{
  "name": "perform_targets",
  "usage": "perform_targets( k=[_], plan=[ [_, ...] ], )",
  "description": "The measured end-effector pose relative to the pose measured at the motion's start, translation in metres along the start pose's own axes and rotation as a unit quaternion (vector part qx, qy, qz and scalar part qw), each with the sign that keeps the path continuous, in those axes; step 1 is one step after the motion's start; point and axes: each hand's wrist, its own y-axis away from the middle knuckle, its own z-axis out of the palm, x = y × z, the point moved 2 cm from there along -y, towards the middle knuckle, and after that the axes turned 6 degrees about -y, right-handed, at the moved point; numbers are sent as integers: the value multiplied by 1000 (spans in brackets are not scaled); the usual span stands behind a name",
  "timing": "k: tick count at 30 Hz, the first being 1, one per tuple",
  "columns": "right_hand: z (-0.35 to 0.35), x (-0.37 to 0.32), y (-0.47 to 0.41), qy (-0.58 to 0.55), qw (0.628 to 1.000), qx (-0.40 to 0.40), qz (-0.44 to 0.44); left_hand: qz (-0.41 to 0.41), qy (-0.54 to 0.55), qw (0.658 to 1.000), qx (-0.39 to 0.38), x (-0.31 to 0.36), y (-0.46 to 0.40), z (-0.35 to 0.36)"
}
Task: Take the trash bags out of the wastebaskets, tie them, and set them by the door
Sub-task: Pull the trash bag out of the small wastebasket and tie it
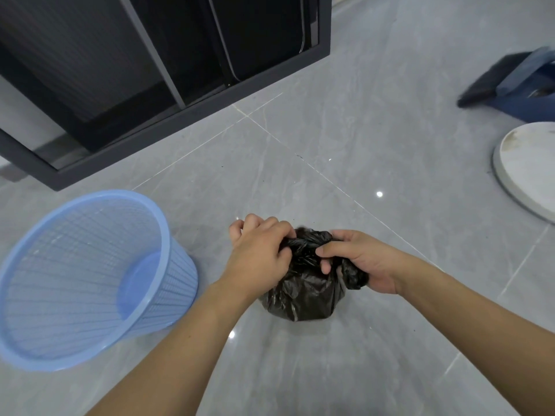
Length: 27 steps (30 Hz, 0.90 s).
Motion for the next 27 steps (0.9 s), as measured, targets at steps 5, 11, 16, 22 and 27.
perform_targets(
  k=[5,11,16,22,27],
  plan=[
    [-5,1,-1,28,999,16,-35,-12,13,1000,1,-2,-2,3],
    [-5,-2,-1,86,996,-7,-21,8,38,999,-1,1,-4,0],
    [-5,2,-5,92,996,-11,-6,-29,119,992,-12,1,-5,9],
    [-4,7,-11,70,990,86,-92,-69,141,987,-24,3,-7,10],
    [-3,6,-11,104,989,67,-80,-121,113,985,-46,3,-11,16]
  ],
)
